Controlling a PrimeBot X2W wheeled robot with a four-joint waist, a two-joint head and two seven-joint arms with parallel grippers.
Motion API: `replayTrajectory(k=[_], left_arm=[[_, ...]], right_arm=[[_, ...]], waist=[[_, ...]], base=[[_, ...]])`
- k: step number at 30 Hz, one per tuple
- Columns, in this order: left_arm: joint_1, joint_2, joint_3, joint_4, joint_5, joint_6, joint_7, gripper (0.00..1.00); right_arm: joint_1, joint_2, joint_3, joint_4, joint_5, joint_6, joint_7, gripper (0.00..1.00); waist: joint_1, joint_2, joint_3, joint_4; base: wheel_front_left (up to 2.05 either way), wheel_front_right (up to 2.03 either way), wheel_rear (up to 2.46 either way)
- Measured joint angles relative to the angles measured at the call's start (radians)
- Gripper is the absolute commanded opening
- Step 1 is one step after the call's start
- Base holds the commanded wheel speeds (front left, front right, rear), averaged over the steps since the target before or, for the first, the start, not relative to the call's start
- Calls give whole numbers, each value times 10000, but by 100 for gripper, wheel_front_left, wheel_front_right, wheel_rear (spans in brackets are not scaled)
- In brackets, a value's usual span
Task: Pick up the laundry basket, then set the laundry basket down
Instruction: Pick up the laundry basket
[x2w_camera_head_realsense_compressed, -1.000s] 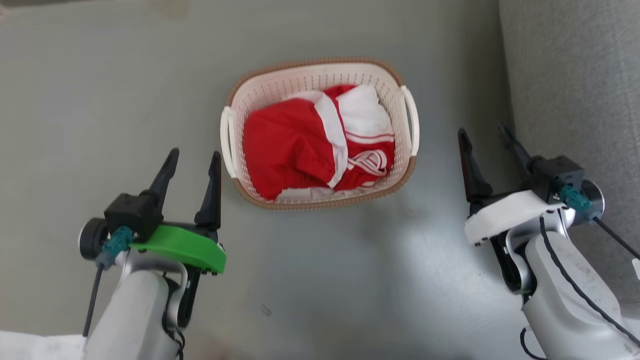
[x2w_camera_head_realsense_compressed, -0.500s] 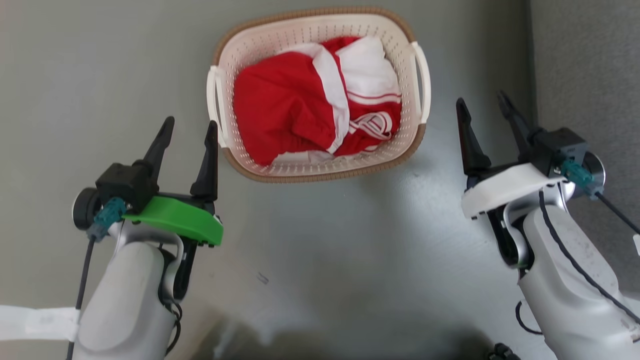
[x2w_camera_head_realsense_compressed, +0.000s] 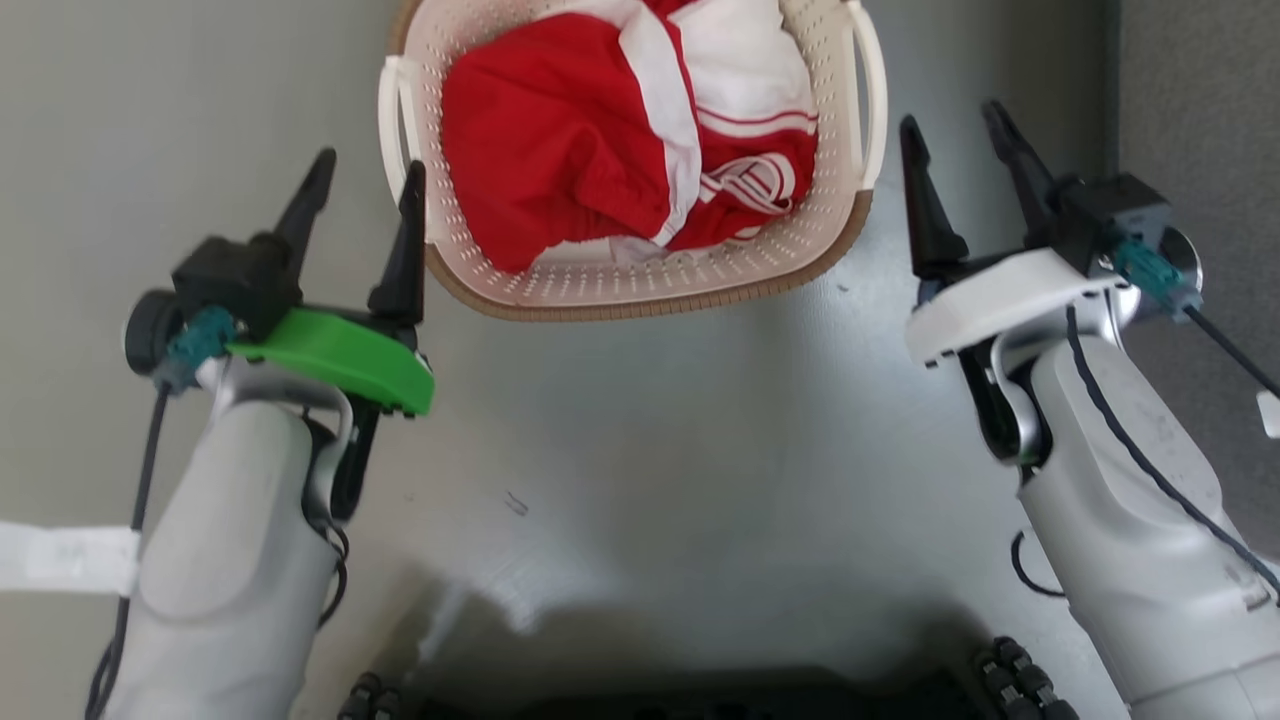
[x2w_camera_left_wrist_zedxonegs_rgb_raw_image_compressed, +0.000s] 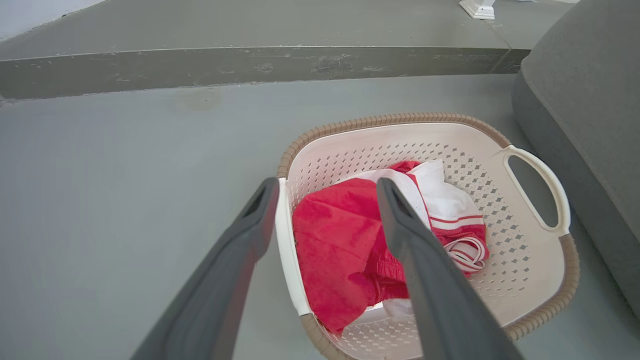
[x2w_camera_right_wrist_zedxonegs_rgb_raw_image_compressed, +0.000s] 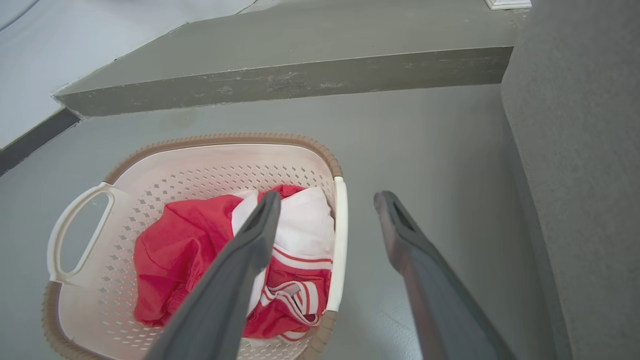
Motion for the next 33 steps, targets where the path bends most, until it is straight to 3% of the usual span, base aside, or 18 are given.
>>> replayTrajectory(k=[13,22,33], left_arm=[[-1476,36,77,1409,0,-180,236,100],[-2313,360,19,2462,79,-295,679,100],[-3320,462,79,3682,-46,-460,1254,100]], right_arm=[[-1587,303,276,1574,109,259,453,100],[-2718,472,642,2556,125,439,779,100],[-3649,558,660,3626,836,431,901,100]], waist=[[0,0,774,-265],[-1,0,1189,-498],[0,0,1603,-710]], base=[[0,0,0],[0,0,0],[0,0,0]])
